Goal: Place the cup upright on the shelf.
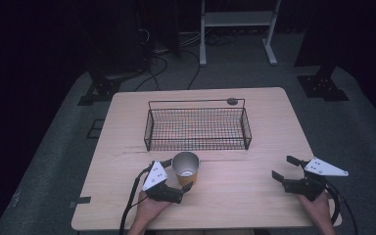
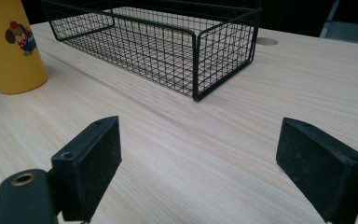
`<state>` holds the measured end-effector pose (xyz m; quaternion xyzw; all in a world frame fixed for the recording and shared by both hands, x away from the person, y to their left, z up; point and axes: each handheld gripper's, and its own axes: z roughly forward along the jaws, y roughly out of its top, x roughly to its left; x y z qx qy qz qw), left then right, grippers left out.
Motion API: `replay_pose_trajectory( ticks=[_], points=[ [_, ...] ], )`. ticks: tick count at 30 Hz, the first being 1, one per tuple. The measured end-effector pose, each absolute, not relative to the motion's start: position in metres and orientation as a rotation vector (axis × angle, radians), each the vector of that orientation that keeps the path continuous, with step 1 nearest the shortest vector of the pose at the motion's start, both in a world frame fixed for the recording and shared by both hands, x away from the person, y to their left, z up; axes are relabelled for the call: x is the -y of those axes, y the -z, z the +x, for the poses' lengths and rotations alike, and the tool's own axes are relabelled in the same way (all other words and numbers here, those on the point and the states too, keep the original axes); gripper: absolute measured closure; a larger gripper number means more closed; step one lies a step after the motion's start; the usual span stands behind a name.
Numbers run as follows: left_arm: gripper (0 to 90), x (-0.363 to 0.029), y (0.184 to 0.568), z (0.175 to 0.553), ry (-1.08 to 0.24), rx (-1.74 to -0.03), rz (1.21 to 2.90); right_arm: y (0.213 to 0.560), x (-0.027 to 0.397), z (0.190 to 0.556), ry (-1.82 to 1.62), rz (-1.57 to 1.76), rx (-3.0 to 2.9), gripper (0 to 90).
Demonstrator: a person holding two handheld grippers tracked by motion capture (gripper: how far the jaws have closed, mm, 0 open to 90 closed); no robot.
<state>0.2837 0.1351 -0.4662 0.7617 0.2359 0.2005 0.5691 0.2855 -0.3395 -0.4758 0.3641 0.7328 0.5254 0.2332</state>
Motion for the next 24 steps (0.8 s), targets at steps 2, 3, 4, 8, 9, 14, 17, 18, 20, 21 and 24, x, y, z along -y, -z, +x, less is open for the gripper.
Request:
replay_pose_trajectory(
  ticks=[2, 3, 4, 8, 9, 14, 17, 18, 20, 21, 24],
  points=[
    [1.0, -0.133, 0.466, 0.284, -0.467, -0.559, 1.781, 0.476, 0.34, 0.286, -1.443, 1.0, -2.012, 12.9],
    [1.0, -0.131, 0.466, 0.285, -0.468, -0.558, 1.781, 0.476, 0.34, 0.286, -1.444, 1.002, -2.012, 12.9],
    [1.0, -0.13, 0.466, 0.286, -0.472, -0.558, 1.784, 0.476, 0.34, 0.286, -1.444, 1.002, -2.012, 12.9],
    [1.0, -0.126, 0.466, 0.289, -0.473, -0.567, 1.777, 0.476, 0.339, 0.285, -1.443, 0.998, -2.014, 12.9],
    [1.0, -0.125, 0.466, 0.289, -0.472, -0.569, 1.777, 0.476, 0.339, 0.285, -1.443, 0.998, -2.014, 12.9],
    [1.0, -0.122, 0.467, 0.292, -0.484, -0.57, 1.781, 0.476, 0.34, 0.285, -1.445, 0.996, -2.014, 12.9],
    [1.0, -0.12, 0.466, 0.294, -0.485, -0.576, 1.778, 0.476, 0.34, 0.285, -1.445, 0.998, -2.013, 12.9],
    [1.0, -0.12, 0.466, 0.294, -0.489, -0.575, 1.78, 0.476, 0.34, 0.285, -1.445, 0.999, -2.013, 12.9],
    [1.0, -0.119, 0.464, 0.296, -0.503, -0.572, 1.784, 0.476, 0.34, 0.285, -1.445, 0.997, -2.013, 12.9],
    [1.0, -0.118, 0.463, 0.298, -0.503, -0.572, 1.785, 0.476, 0.34, 0.285, -1.445, 0.997, -2.013, 12.9],
    [1.3, -0.116, 0.461, 0.3, -0.504, -0.576, 1.787, 0.476, 0.34, 0.286, -1.445, 0.999, -2.013, 12.9]
  ],
)
